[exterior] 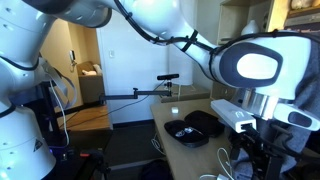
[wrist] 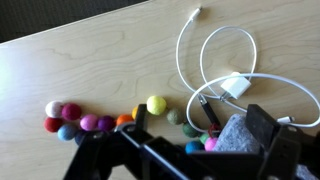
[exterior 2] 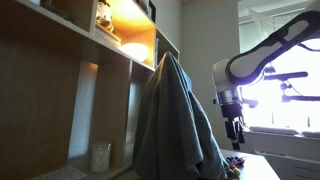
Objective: Pick the white cable near the string of beads and put it in the case
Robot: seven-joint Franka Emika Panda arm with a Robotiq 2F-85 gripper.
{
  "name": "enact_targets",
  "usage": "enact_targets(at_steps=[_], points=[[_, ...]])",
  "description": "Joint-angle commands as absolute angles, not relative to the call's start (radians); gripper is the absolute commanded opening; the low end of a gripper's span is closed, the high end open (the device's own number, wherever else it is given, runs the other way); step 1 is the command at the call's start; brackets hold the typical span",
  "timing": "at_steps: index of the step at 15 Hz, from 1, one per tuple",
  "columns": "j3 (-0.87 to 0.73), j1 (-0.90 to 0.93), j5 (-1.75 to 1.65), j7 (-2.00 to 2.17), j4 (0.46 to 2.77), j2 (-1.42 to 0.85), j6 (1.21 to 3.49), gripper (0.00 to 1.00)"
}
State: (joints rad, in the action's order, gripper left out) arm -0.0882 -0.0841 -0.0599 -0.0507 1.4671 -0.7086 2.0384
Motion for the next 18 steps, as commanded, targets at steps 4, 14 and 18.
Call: enact_targets(at_steps=[4,14,18], points=[[-0.085,-0.097,-0.065,-0.049,1.430,-0.767,2.039,1.00],[-0.080,-0.122,-0.060,-0.069,1.325,-0.880,2.004,1.00],[-0.082,-0.120,-0.069,-0.078,1.290,-0.912,2.010,1.00]])
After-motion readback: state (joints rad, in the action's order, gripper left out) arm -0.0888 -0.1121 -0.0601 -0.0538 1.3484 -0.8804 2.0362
